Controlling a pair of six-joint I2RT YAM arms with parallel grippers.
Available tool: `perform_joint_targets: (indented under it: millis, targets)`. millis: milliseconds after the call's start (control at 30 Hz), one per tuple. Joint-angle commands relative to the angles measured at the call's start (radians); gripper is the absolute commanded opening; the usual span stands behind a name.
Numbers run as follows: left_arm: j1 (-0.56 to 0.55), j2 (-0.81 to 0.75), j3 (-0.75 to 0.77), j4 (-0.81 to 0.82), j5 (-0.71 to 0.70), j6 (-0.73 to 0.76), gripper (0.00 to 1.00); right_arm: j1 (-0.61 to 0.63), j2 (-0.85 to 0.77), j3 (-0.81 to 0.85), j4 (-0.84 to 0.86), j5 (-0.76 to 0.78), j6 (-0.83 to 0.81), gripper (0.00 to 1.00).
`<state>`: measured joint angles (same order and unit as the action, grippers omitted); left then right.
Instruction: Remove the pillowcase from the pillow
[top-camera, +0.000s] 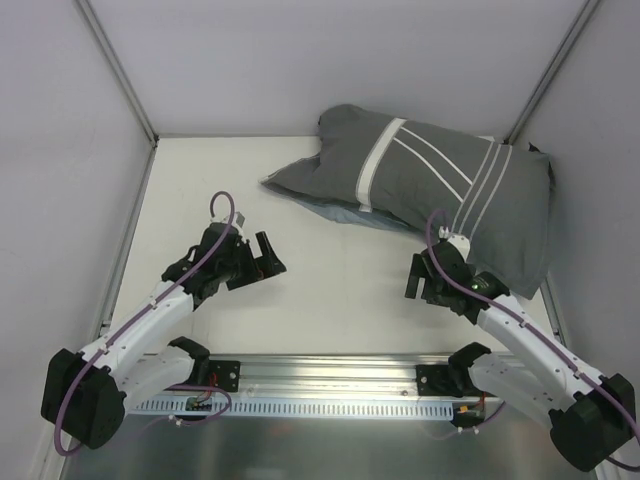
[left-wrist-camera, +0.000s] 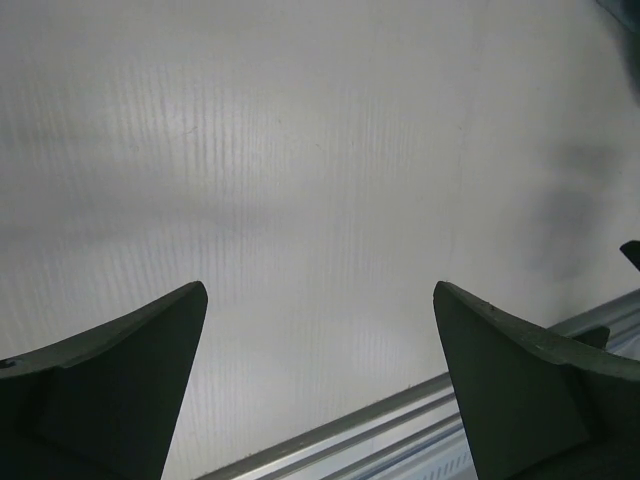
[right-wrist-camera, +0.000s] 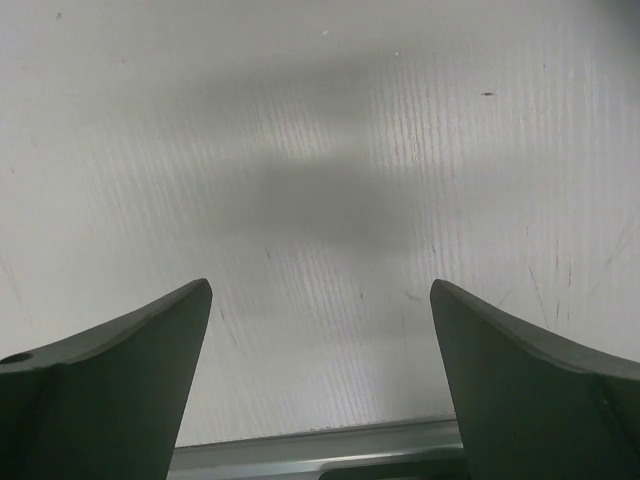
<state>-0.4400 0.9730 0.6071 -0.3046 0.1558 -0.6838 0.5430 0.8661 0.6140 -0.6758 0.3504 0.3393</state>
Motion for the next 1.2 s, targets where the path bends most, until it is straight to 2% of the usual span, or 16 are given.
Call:
perform_joint_targets:
  millis: [0,200,367,567,667,900,1033,1167]
  targets:
    - [-0.012,-0.033,-0.038,0.039,-0.127,-0.089,0.99,0.000,0.019,0.006,0.030,0.010,0.017,0.96]
    - [-0.011,-0.004,-0.017,0.004,-0.131,-0.076,0.99,0.002,0.008,-0.026,0.032,0.016,0.053,0.96]
    - [-0.011,0.061,0.049,0.001,-0.076,-0.020,0.99,0.015,0.011,-0.030,0.022,0.024,0.067,0.96]
    - [-0.012,0.277,0.325,-0.007,-0.088,0.185,0.99,0.075,0.005,-0.014,0.021,0.030,0.101,0.96]
    - [-0.012,0.415,0.524,-0.008,-0.085,0.243,0.99,0.123,-0.006,0.012,0.002,0.054,0.125,0.96]
    - [-0.014,0.702,0.854,-0.007,-0.073,0.371,0.99,0.199,-0.006,0.058,-0.056,0.104,0.156,0.96]
    - [-0.013,0.886,1.008,-0.008,-0.096,0.528,0.99,0.227,-0.035,0.064,-0.102,0.114,0.191,0.96]
    - [-0.011,1.013,1.128,-0.008,-0.026,0.579,0.99,0.233,-0.088,0.030,-0.103,0.110,0.216,0.96]
